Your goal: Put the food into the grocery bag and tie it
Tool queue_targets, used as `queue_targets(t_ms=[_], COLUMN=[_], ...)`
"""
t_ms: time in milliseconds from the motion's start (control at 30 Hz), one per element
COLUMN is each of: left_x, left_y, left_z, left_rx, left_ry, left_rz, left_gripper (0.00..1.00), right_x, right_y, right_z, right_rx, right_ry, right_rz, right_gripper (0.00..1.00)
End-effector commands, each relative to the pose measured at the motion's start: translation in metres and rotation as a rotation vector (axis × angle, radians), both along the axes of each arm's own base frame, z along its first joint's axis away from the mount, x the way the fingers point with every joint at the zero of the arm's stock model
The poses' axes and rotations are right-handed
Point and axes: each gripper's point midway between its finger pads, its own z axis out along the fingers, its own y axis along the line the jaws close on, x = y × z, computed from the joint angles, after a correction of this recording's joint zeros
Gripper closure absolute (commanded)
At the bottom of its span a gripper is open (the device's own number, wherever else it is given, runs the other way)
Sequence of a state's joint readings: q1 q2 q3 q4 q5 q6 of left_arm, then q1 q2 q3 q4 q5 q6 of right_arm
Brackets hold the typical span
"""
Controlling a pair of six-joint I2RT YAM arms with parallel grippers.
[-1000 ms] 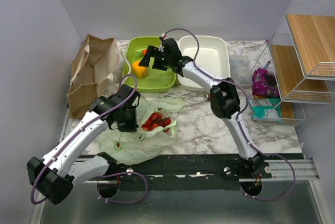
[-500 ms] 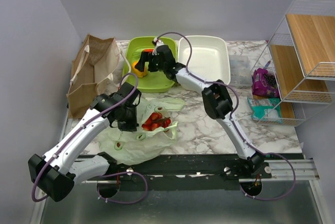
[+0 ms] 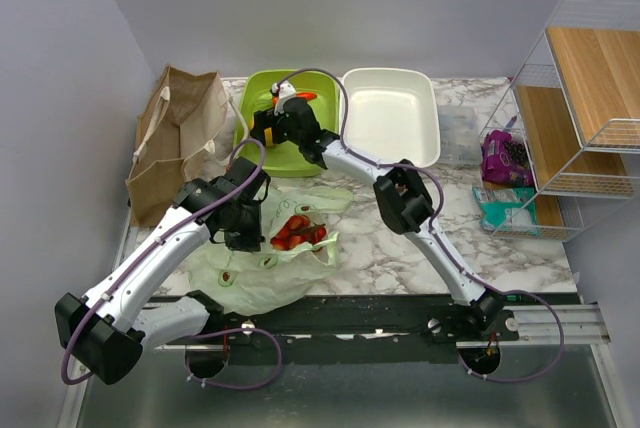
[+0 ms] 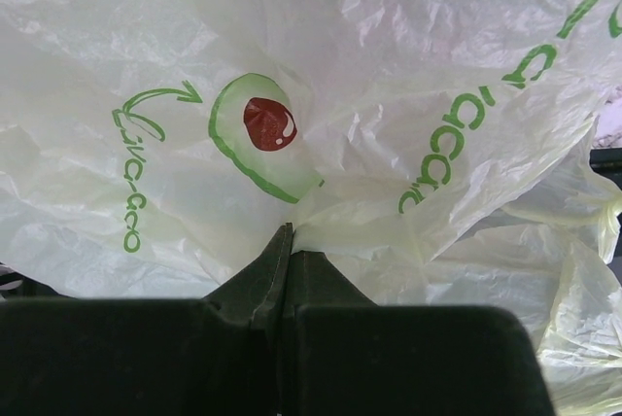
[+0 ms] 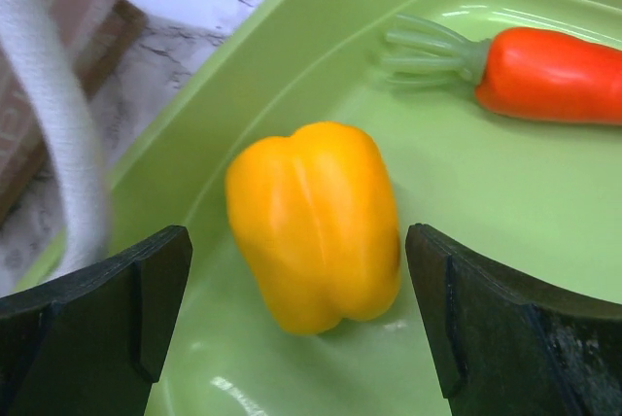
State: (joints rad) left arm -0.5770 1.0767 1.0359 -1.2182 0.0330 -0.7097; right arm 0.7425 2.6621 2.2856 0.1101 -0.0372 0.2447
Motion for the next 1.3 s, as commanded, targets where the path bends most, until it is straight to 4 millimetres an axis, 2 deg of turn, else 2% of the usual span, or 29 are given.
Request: queue_targets(t_ms=[0, 133, 233, 300, 467, 533, 600, 833, 967, 1133, 1267], left_x=[0.004, 0.005, 0.006, 0.006, 0.008, 0.008, 0.009, 0.010, 0.012, 0.018, 0.021], left_y=[0.011, 0.014, 0.015, 0.015, 0.016, 0.017, 0.016, 0.015, 0.013, 0.008, -0.001], left_z=[0.004, 0.004, 0.004, 0.004, 0.005, 0.005, 0.006, 0.008, 0.012, 0.020, 0.025], left_rx=[0.047, 0.058, 0.063, 0.065, 0.066, 0.066, 0.059, 0.041, 0.025, -0.010, -0.055], left_ry=[-0.029, -0.028, -0.024, -0.023, -0.029, -0.030, -0.036, -0.055, -0.077, -0.114, -0.127], left_rz=[0.009, 0.008, 0.005, 0.004, 0.008, 0.010, 0.013, 0.010, 0.009, 0.006, -0.006], left_gripper=[1.00, 1.00, 1.00, 1.00, 1.00, 1.00, 1.00, 1.00, 1.00, 1.00, 1.00], right_x=[0.010, 0.013, 0.017, 0.015, 0.012, 0.011, 0.012, 0.013, 0.006, -0.004, -0.017], right_y=[-0.009, -0.013, -0.012, -0.007, -0.003, -0.003, -0.004, -0.006, -0.008, -0.019, -0.037], right_z=[-0.026, -0.038, -0.036, -0.033, -0.023, -0.019, -0.011, 0.036, 0.067, 0.110, 0.146], right_rx=[-0.117, -0.148, -0.137, -0.121, -0.097, -0.093, -0.086, -0.039, 0.021, 0.052, 0.068], right_ry=[-0.052, -0.051, -0.060, -0.066, -0.070, -0.072, -0.079, -0.122, -0.096, -0.109, -0.138], right_rz=[-0.066, -0.088, -0.102, -0.082, -0.053, -0.052, -0.055, -0.075, -0.090, -0.104, -0.130], right_gripper=[0.00, 0.00, 0.02, 0.10, 0.42, 0.49, 0.53, 0.59, 0.63, 0.68, 0.72])
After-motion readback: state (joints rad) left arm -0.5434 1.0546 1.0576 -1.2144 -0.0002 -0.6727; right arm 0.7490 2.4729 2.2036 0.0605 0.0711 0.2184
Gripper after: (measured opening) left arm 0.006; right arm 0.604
